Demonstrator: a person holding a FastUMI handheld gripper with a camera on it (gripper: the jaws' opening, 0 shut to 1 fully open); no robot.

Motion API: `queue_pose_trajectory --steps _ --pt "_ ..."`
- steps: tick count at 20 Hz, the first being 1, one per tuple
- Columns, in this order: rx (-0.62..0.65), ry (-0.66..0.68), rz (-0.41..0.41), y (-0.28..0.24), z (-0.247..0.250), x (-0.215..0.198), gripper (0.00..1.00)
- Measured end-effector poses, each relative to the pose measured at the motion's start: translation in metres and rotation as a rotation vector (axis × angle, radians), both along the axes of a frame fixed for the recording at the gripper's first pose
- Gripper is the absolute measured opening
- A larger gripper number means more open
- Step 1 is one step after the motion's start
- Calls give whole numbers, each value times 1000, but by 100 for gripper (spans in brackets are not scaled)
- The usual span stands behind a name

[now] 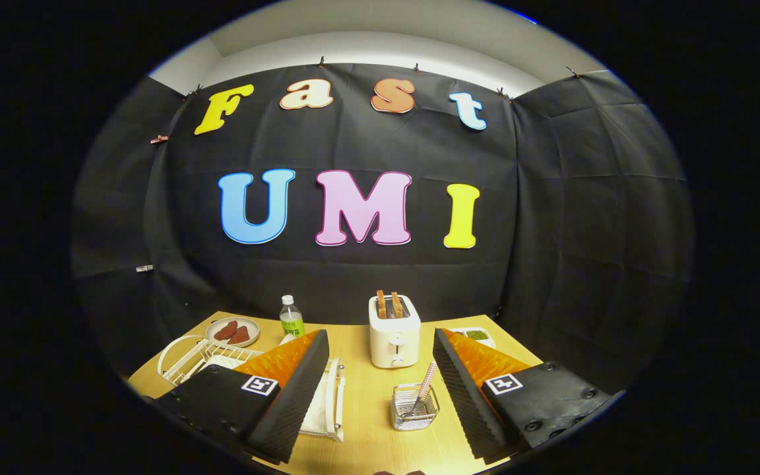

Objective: Take the plate from the dish rack, then take the spoon from the basket and place it into the plate.

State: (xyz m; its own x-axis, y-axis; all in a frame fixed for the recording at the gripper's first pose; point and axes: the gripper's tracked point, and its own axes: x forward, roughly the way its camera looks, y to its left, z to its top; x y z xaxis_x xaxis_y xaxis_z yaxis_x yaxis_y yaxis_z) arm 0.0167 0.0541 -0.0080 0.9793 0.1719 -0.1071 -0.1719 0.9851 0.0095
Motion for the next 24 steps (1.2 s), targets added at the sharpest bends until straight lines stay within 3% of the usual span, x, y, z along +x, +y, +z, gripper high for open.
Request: queue_pose_trajectory --steps 8,14,21,24 --pt "38 188 167 80 -22 52 99" --pt "39 395 217 133 -80 82 100" --pt "89 659 127 155 -147 100 98" --pt "85 725 90 159 -168 99 84"
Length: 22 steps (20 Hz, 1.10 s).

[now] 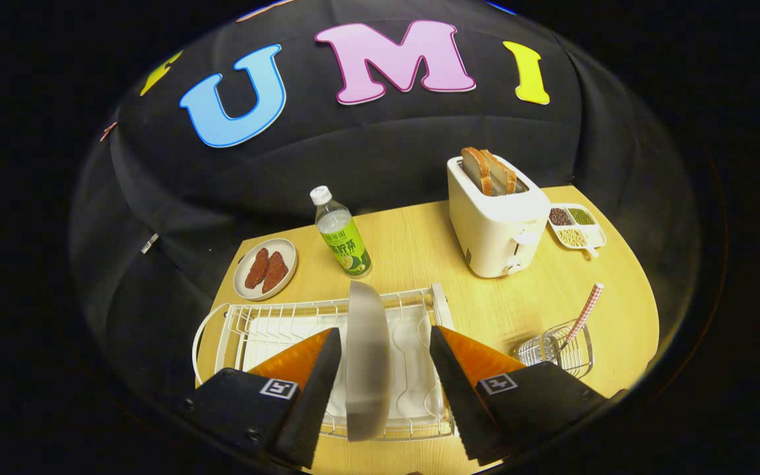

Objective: Take the plate from the dish rack, then take the spoon from the basket and place it into the plate.

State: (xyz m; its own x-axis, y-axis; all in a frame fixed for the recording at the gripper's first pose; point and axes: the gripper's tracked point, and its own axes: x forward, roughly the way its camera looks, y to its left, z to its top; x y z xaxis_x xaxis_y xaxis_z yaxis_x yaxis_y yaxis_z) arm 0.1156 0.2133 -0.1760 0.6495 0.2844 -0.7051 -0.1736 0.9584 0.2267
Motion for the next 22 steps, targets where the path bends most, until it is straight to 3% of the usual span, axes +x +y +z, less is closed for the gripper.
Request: queue_pose_trajectory --steps 3,4,5,11,16,22 --pt "-16 86 -2 10 -20 -8 65" --pt "-22 133 7 16 -30 -14 50" --pt "-21 166 12 20 -36 -20 45" --pt "-122 127 2 19 -32 -17 37" --pt "-218 63 -58 -1 -12 -9 31" --pt "-253 84 -127 -9 -10 -4 30"
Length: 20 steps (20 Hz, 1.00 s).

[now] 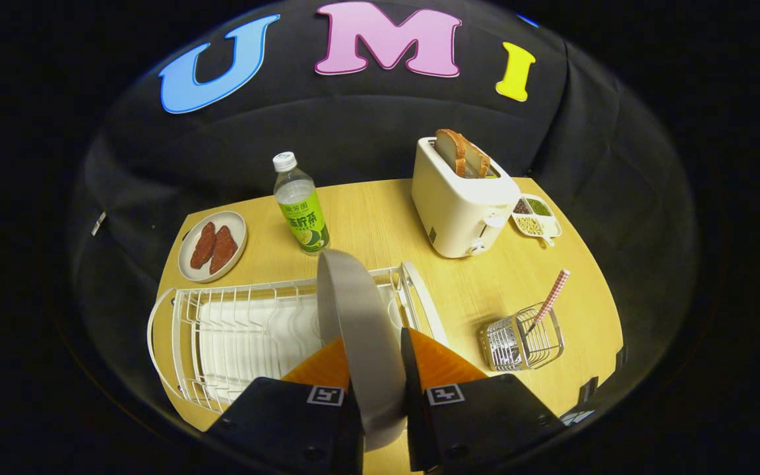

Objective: Take the plate from the dish rack, then take the spoon from the basket and place it into the plate.

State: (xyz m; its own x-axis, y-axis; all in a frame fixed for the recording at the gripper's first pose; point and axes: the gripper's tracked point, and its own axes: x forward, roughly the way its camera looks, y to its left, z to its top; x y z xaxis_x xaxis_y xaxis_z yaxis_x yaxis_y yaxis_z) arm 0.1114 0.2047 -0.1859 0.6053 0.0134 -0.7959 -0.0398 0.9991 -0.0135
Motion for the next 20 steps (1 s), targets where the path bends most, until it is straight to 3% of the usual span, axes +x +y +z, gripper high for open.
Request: queue_pose_trajectory --steps 7,10,15,18,20 --pt "-122 -51 75 14 11 3 30" --pt "-130 -69 42 6 18 8 30" --pt "-26 -69 -27 -1 33 17 30" --pt "29 -82 0 -15 44 8 30" --pt "138 -65 11 -24 51 -14 30"
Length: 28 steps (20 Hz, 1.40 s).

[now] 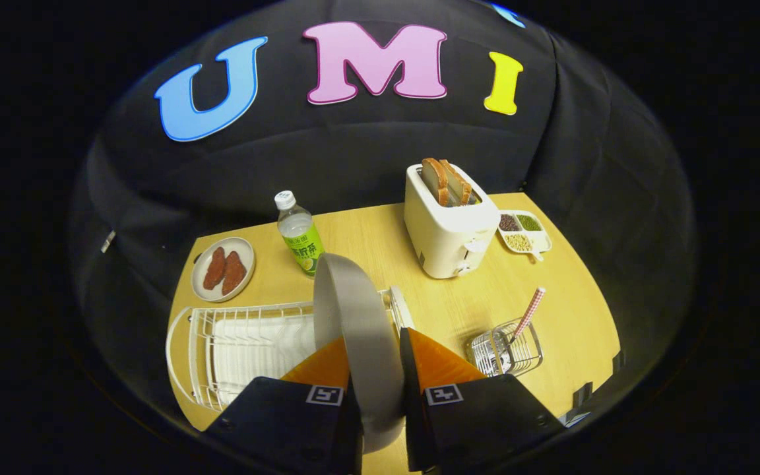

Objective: Take the plate from the dish rack, then take the spoon from the basket and place it into the plate.

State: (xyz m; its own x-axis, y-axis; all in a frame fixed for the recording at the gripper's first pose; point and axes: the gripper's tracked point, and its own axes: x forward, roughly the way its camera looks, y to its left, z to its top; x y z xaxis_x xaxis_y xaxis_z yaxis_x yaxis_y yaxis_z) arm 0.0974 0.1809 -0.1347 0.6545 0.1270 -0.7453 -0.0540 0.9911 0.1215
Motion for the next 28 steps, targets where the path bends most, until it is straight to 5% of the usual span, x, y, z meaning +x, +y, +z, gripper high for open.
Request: queue_pose_trajectory --steps 11,15,24,28 --pt "317 154 40 -139 -16 -154 30" --pt "373 233 62 -178 -51 -174 30" --pt "312 337 417 -190 -138 -173 30" --pt "396 389 446 -184 -159 -167 31"
